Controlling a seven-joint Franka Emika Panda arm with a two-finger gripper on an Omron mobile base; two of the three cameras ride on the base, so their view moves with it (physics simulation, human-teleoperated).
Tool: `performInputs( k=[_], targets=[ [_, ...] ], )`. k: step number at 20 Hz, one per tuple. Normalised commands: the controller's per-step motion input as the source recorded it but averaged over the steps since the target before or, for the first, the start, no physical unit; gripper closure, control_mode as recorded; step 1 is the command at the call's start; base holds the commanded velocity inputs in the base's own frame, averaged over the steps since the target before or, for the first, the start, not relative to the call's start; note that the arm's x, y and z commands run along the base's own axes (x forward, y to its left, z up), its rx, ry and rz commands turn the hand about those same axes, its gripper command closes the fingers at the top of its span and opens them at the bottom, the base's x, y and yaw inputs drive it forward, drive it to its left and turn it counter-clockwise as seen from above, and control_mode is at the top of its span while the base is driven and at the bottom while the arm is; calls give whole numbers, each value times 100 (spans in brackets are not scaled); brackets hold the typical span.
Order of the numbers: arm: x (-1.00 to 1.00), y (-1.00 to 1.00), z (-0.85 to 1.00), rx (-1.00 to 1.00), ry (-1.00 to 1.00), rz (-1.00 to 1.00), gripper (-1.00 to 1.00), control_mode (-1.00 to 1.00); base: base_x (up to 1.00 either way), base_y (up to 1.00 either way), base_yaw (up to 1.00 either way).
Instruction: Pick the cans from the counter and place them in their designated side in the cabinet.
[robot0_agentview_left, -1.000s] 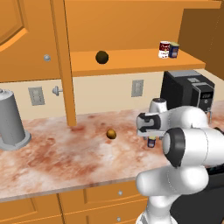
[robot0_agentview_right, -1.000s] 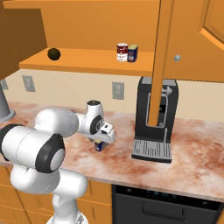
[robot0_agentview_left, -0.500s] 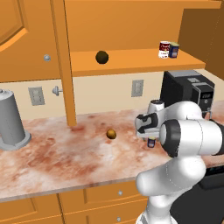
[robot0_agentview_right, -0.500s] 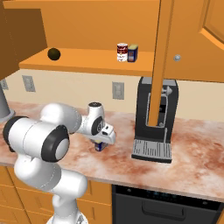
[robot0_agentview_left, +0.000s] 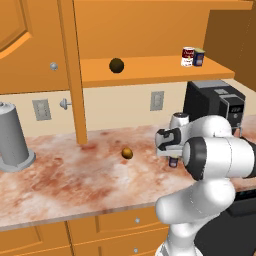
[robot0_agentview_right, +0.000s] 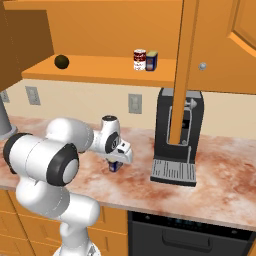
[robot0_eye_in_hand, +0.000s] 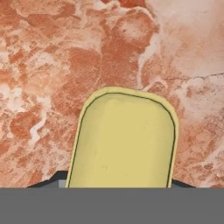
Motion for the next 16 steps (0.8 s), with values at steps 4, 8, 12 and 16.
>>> performInputs(
  k=[4,8,12,16],
  targets=[
    [5,1,51,1,0,0,100,-100,0,0,0],
    [-1,0,61,1,-1,0,100,-100,0,0,0],
    [-13,0,58,2,-3,0,100,-100,0,0,0],
    [-12,0,51,2,0,0,100,-100,0,0,0]
  ],
)
